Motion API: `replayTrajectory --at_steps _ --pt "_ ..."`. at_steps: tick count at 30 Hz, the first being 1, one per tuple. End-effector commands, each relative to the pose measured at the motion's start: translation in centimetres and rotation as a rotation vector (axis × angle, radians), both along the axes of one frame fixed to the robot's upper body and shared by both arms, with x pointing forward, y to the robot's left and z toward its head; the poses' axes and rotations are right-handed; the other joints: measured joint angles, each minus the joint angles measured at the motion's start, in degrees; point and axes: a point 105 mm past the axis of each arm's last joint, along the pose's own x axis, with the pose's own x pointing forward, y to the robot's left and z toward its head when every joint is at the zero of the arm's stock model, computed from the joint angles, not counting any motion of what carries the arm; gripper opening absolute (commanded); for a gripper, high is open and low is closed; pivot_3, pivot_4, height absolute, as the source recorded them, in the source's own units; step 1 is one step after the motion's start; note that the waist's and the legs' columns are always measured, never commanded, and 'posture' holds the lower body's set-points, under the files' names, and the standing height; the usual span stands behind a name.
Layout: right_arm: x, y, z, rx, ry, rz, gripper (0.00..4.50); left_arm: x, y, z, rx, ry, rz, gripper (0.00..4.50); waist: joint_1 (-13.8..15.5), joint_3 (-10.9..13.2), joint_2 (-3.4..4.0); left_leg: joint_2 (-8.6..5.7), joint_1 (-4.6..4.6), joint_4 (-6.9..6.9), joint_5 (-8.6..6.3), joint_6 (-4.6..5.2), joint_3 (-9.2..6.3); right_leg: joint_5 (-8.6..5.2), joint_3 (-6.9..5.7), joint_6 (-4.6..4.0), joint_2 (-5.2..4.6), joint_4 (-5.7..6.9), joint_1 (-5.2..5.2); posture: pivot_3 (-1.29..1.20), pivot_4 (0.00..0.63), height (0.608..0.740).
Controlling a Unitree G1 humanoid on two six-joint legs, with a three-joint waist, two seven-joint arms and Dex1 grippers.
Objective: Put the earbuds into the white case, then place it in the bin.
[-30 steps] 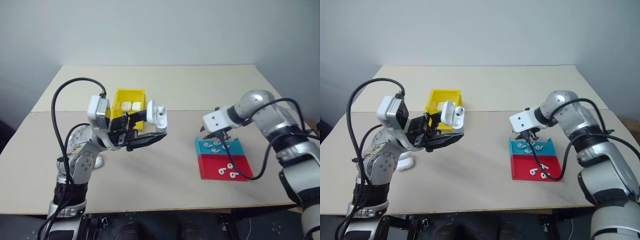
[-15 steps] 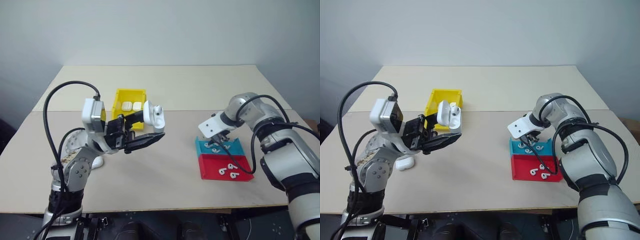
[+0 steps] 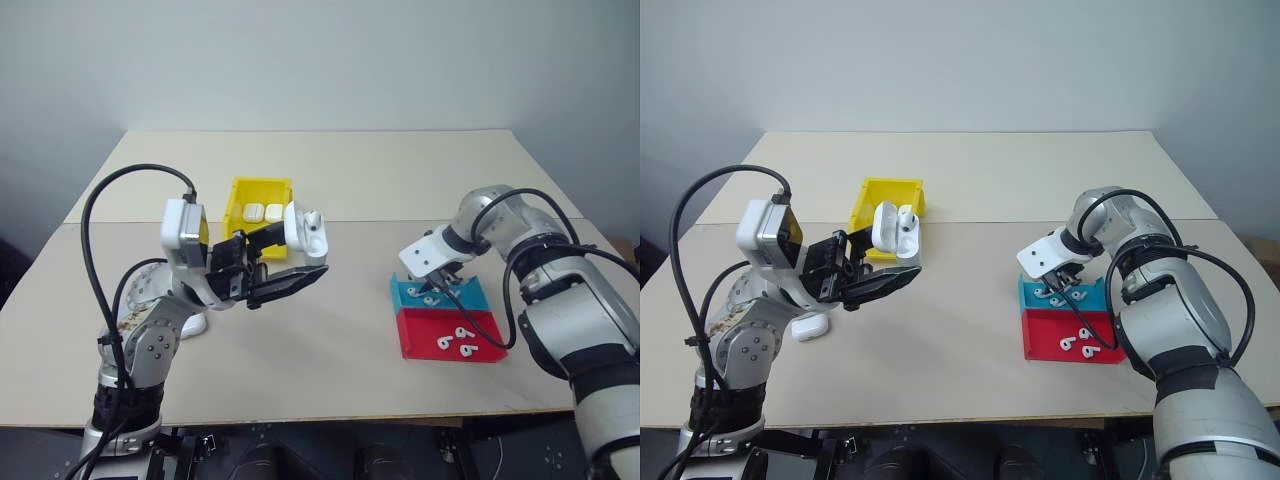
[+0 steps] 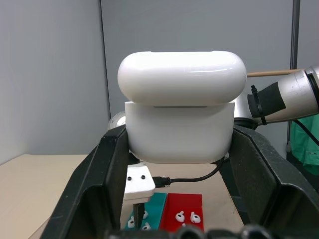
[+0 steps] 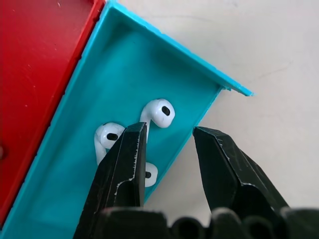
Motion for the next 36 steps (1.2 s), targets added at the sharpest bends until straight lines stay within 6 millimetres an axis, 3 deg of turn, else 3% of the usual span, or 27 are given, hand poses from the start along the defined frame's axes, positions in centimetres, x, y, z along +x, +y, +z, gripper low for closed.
replayTrajectory --at_steps 1,36 --pt "0.0 0.4 0.4 0.022 -0.005 0.017 1.88 -0.7 0.2 1.0 -0.016 -0.053 -0.009 2.75 0.00 0.00 0.00 0.00 0.00 0.00 0.00 0.00 0.00 0.00 0.00 0.00 0.00 0.00 0.00 0.00 0.150 0.740" --pt "-0.1 0.6 -1.8 0.009 0.004 0.004 1.88 -1.2 0.6 1.5 -0.036 -0.055 0.010 2.75 -0.04 0.00 0.01 0.00 0.05 0.00 0.02 -0.03 -0.01 0.00 0.00 0.00 0.00 0.01 0.05 0.00 0.150 0.740"
